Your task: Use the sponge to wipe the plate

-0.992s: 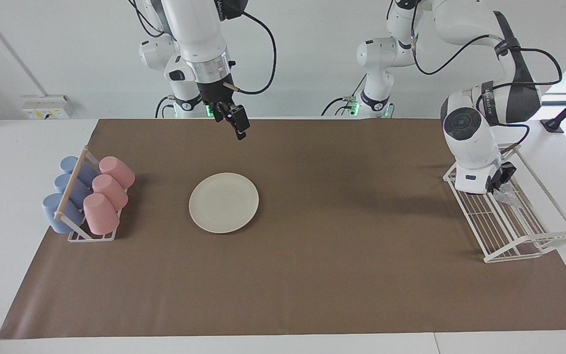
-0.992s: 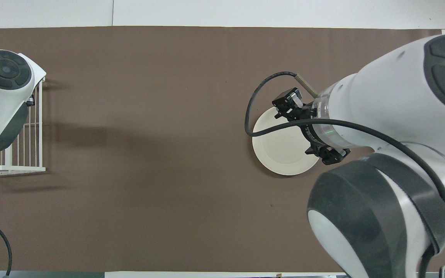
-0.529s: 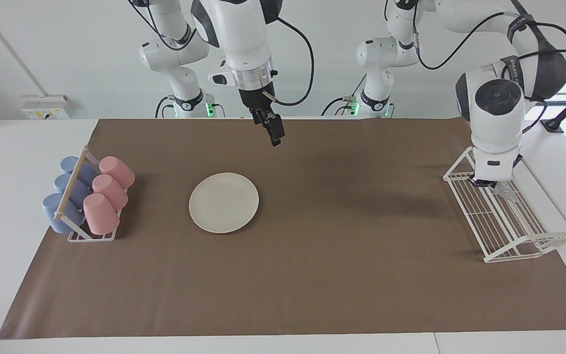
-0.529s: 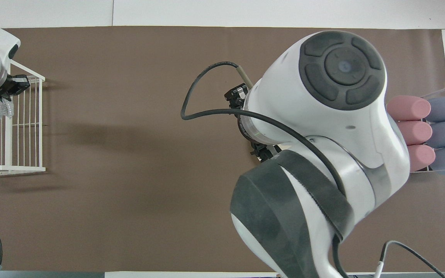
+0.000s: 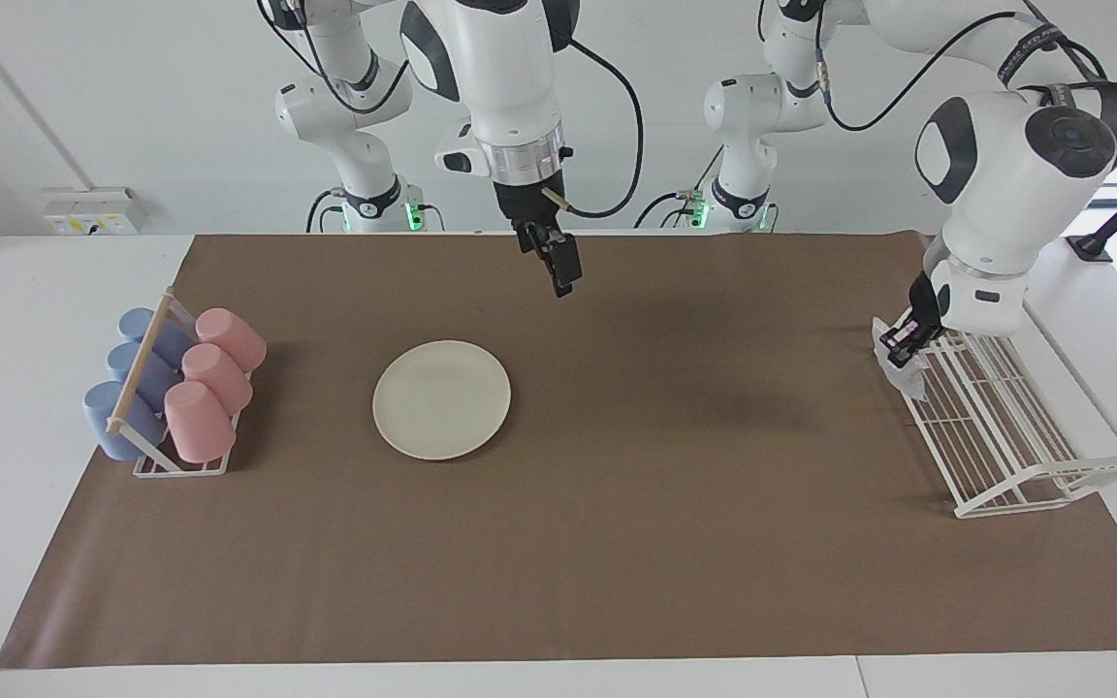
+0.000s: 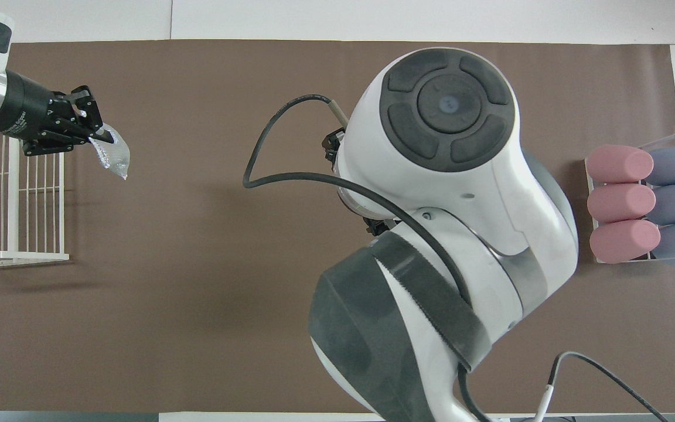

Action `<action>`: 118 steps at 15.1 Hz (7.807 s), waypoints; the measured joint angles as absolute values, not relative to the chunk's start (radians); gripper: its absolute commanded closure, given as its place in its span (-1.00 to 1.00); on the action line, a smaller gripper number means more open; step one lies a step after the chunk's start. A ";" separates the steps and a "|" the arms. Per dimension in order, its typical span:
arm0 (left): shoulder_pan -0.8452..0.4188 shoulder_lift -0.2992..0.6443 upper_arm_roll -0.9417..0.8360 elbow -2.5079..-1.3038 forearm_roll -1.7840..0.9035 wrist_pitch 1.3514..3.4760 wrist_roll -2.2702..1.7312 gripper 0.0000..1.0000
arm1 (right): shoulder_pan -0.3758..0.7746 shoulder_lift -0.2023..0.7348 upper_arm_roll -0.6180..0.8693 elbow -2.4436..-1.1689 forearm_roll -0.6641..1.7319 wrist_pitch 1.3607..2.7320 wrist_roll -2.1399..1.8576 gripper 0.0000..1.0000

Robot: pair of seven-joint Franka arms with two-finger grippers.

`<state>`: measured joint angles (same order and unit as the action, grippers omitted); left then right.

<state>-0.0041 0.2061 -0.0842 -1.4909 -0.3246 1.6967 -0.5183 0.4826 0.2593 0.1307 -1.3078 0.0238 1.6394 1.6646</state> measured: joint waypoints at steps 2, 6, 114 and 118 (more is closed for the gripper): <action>-0.003 0.200 -0.083 -1.502 -0.483 1.693 -0.513 1.00 | 0.491 0.259 0.131 -1.308 0.024 1.639 1.666 -1.00; 0.006 0.131 -0.081 -1.674 -0.791 1.754 -0.361 1.00 | 0.490 0.259 0.130 -1.308 0.024 1.638 1.683 -1.00; -0.031 -0.175 -0.074 -1.923 -0.137 1.658 0.054 -1.00 | 0.118 0.141 0.164 -2.264 0.214 2.519 1.086 1.00; -0.031 -0.176 -0.074 -1.919 -0.134 1.653 0.054 -1.00 | 0.205 0.141 0.166 -2.264 0.214 2.519 1.255 1.00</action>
<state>-0.0306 -0.1755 -0.0737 -1.9190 -0.1342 1.6534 0.0542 0.2046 0.1413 0.1658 -2.2640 0.2144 2.5193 1.2547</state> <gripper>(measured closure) 0.000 0.903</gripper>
